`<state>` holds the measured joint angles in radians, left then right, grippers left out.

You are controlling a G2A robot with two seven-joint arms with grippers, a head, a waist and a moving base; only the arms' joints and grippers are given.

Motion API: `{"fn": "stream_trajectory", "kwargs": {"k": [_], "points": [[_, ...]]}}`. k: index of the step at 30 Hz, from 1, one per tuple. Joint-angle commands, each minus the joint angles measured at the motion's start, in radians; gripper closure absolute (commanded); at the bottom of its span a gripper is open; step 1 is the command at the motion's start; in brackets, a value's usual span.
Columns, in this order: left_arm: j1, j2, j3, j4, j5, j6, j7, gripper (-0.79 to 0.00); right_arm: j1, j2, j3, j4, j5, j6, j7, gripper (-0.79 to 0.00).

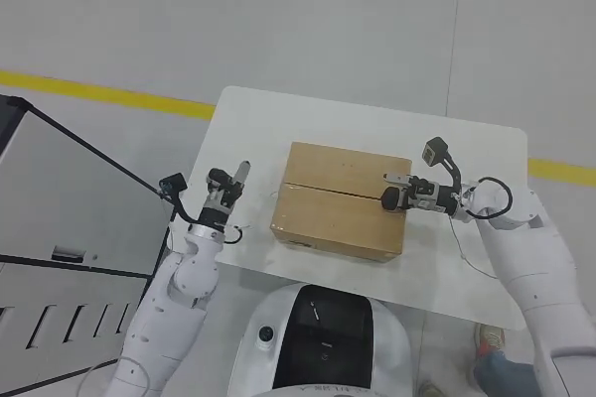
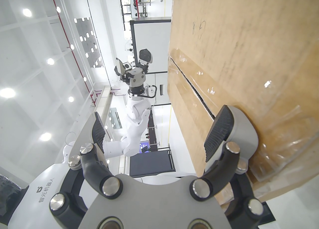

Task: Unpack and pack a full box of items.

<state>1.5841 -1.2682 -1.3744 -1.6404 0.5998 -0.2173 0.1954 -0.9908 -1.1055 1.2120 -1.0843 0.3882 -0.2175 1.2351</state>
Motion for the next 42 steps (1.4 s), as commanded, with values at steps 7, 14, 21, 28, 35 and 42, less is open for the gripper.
{"fn": "stream_trajectory", "kwargs": {"k": [7, 14, 21, 28, 35, 42], "points": [[0.003, -0.003, 0.029, 0.060, 0.135, -0.042, 0.086, -0.785, 0.000, 0.000, 0.000, 0.000, 0.000, 0.000, 0.000, -0.785], [-0.015, 0.006, 0.049, 0.087, 0.491, 0.047, 0.157, -0.785, 0.000, 0.000, 0.000, 0.000, 0.000, 0.000, 0.000, -0.785], [-0.035, 0.012, 0.051, 0.218, 0.686, 0.087, 0.242, -0.785, 0.000, 0.000, 0.000, 0.000, 0.000, 0.000, 0.000, -0.785], [-0.041, 0.011, 0.051, 0.233, 0.689, 0.093, 0.244, -0.785, 0.000, 0.000, 0.000, 0.000, 0.000, 0.000, 0.000, -0.785], [-0.068, 0.004, 0.079, 0.285, 0.708, 0.128, 0.230, -0.785, 0.000, 0.000, 0.000, 0.000, 0.000, 0.000, 0.000, -0.785], [-0.140, -0.007, 0.124, 0.396, 0.762, 0.145, 0.264, -0.785, 0.000, 0.000, 0.000, 0.000, 0.000, 0.000, 0.000, -0.785]]}}
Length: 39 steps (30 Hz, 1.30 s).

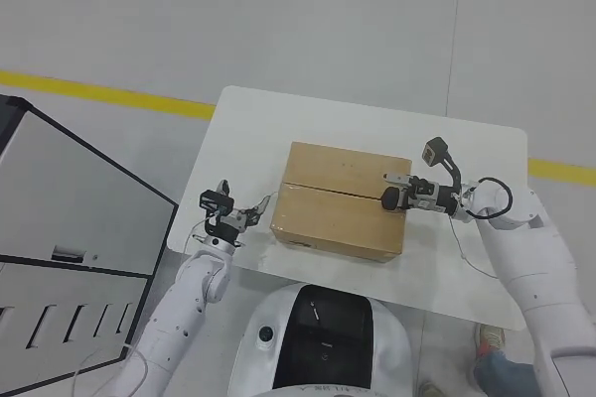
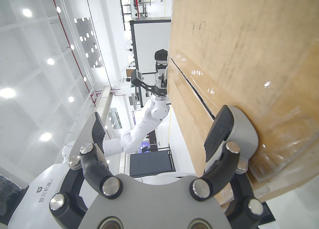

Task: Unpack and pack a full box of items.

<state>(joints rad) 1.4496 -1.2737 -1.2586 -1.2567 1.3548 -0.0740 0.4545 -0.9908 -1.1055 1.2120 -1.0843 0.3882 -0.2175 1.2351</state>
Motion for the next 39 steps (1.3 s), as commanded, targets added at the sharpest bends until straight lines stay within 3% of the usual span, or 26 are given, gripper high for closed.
{"fn": "stream_trajectory", "kwargs": {"k": [1, 21, 26, 33, 39], "points": [[-0.011, -0.003, 0.016, 0.023, 0.014, 0.004, 0.009, -0.785, 0.000, 0.000, 0.000, 0.000, 0.000, 0.000, 0.000, -0.785], [-0.133, -0.047, 0.109, 0.181, 0.070, 0.191, 0.061, -0.785, 0.000, 0.000, 0.000, 0.000, 0.000, 0.000, 0.000, -0.785], [-0.155, -0.066, 0.130, 0.207, 0.043, 0.277, 0.078, -0.785, 0.000, 0.000, 0.000, 0.000, 0.000, 0.000, 0.000, -0.785], [-0.206, -0.084, 0.115, 0.277, -0.014, 0.345, 0.152, -0.785, 0.000, 0.000, 0.000, 0.000, 0.000, 0.000, 0.000, -0.785], [-0.212, -0.094, 0.101, 0.272, -0.053, 0.365, 0.188, -0.785, 0.000, 0.000, 0.000, 0.000, 0.000, 0.000, 0.000, -0.785]]}}
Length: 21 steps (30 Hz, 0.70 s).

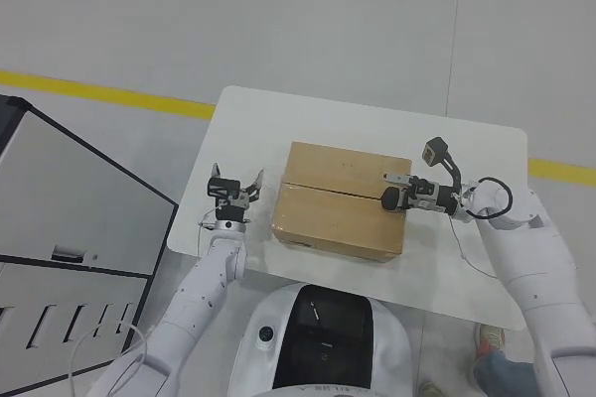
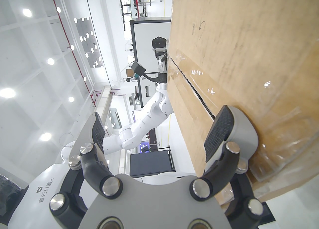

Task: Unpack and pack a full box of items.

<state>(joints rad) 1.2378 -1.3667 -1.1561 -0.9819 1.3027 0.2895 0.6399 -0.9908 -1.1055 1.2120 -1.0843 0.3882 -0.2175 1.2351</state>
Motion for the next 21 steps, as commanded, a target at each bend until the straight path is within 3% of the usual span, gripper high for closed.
{"fn": "stream_trajectory", "kwargs": {"k": [1, 10, 21], "points": [[0.001, -0.002, -0.004, -0.009, -0.007, 0.002, 0.007, -0.785, 0.000, 0.000, 0.000, 0.000, 0.000, 0.000, 0.000, -0.785], [0.062, -0.010, -0.002, -0.156, -0.013, 0.011, 0.032, -0.785, 0.000, 0.000, 0.000, 0.000, 0.000, 0.000, 0.000, -0.785], [0.129, -0.004, -0.012, -0.354, 0.080, 0.014, -0.100, -0.785, 0.000, 0.000, 0.000, 0.000, 0.000, 0.000, 0.000, -0.785]]}}
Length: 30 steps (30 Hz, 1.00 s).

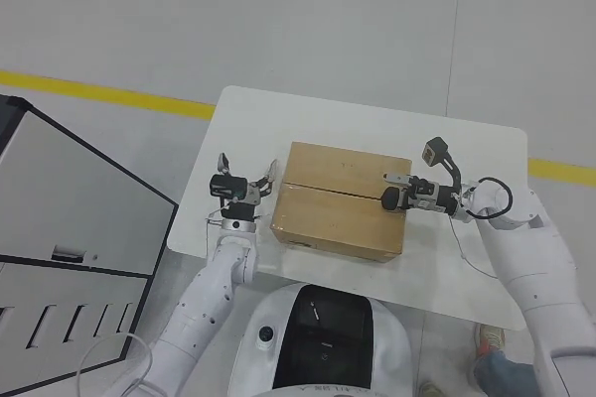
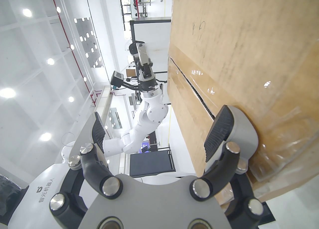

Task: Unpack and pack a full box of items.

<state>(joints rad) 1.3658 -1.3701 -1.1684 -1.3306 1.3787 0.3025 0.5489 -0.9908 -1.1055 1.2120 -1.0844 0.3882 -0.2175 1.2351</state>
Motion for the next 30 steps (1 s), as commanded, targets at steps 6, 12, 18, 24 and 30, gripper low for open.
{"fn": "stream_trajectory", "kwargs": {"k": [6, 12, 18, 24, 30], "points": [[-0.001, -0.008, 0.003, -0.022, -0.038, -0.004, -0.065, -0.785, 0.000, 0.000, 0.000, 0.000, 0.000, 0.000, 0.000, -0.785], [-0.001, -0.008, 0.003, -0.022, -0.038, -0.004, -0.065, -0.785, 0.000, 0.000, 0.000, 0.000, 0.000, 0.000, 0.000, -0.785], [-0.001, -0.008, 0.003, -0.022, -0.038, -0.004, -0.065, -0.785, 0.000, 0.000, 0.000, 0.000, 0.000, 0.000, 0.000, -0.785], [-0.001, -0.008, 0.003, -0.022, -0.038, -0.004, -0.065, -0.785, 0.000, 0.000, 0.000, 0.000, 0.000, 0.000, 0.000, -0.785], [-0.001, -0.008, 0.003, -0.022, -0.038, -0.004, -0.065, -0.785, 0.000, 0.000, 0.000, 0.000, 0.000, 0.000, 0.000, -0.785]]}}
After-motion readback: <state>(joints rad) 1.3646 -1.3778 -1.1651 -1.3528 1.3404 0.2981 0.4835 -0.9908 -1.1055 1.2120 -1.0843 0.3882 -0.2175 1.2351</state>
